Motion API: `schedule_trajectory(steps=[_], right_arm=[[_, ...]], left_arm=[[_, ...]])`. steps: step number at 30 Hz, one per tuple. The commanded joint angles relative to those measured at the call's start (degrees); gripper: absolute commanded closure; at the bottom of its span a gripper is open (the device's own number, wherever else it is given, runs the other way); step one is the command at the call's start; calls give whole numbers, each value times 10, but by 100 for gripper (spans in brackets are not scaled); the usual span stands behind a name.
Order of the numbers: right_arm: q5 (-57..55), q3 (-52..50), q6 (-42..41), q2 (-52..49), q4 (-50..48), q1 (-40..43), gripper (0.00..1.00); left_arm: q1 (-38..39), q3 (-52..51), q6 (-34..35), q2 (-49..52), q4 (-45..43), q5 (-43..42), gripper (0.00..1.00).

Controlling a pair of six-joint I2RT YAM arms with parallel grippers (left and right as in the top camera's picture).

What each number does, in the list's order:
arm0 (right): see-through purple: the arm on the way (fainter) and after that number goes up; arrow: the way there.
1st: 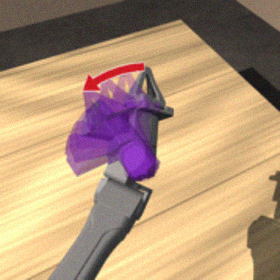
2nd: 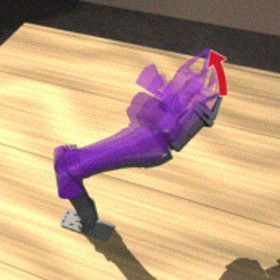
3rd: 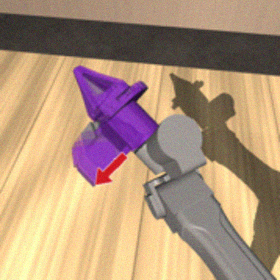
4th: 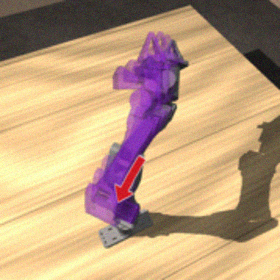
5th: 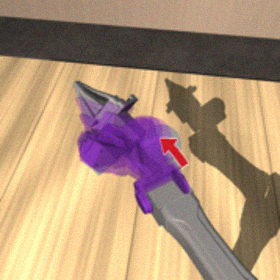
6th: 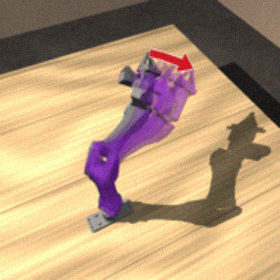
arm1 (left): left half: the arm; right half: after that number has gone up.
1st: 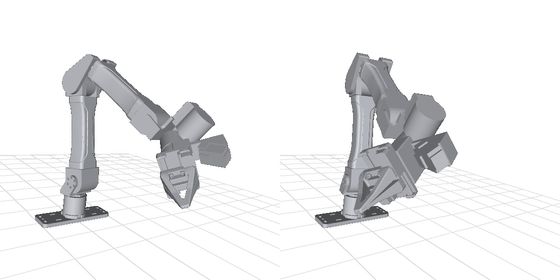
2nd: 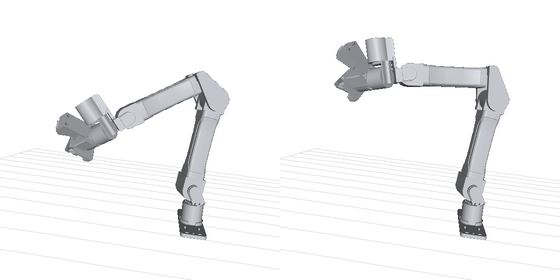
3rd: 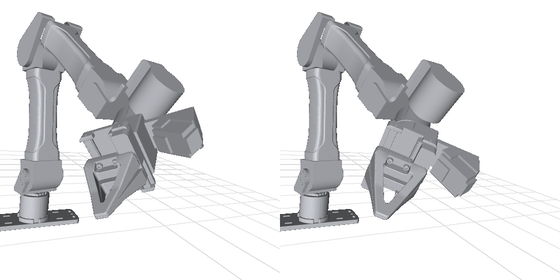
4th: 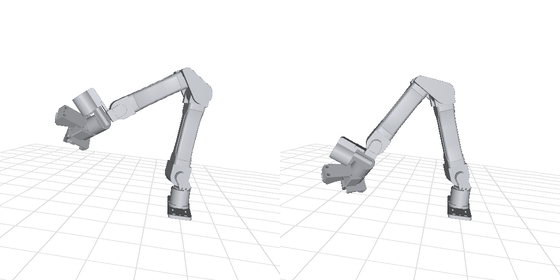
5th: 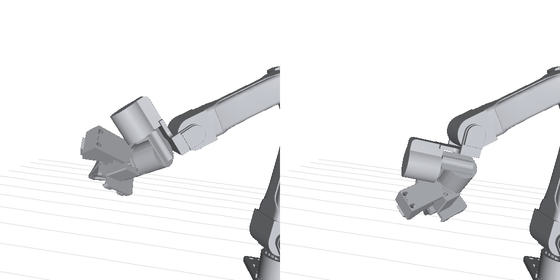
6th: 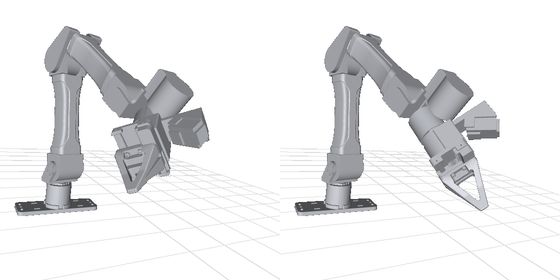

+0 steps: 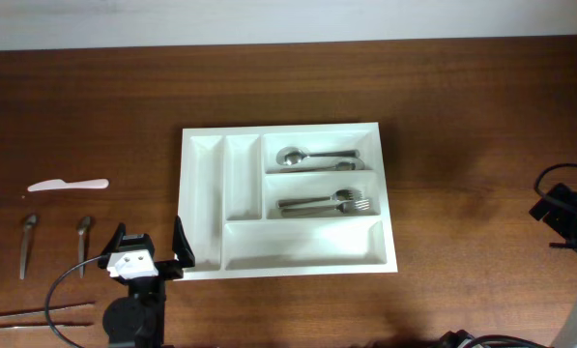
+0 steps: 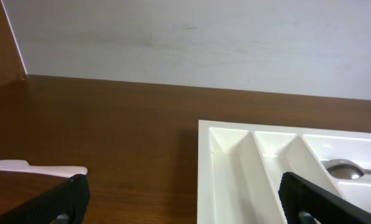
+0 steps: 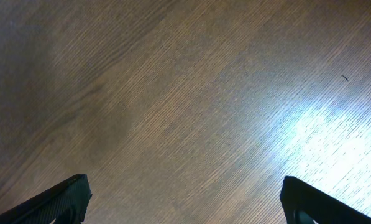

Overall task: Pack container
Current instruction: 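Move the left gripper over the small silver spoon on the left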

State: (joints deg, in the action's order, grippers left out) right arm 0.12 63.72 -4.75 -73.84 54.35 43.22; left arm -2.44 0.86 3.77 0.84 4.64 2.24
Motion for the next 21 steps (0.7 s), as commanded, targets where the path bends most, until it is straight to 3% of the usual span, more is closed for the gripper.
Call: schedule_trajectory(steps=[1,7,11,16,21], right_arm=[[5,-1,-6,-3,-2,5,1],[5,-1,-6,-5,-2,5,1],[5,-1,-6,-5,-2,5,1],[5,-1,-6,-5,-2,5,1],[5,-1,-6,-5,-2,5,1]], left_arm=[[-5,52,15,3,26,8,1],[-35,194,16,86,146,54,1],[-59,324,15,206,225,47,1],[-88,496,-14,394,401,4,1],[-89,542,-41,518,477,42,1]])
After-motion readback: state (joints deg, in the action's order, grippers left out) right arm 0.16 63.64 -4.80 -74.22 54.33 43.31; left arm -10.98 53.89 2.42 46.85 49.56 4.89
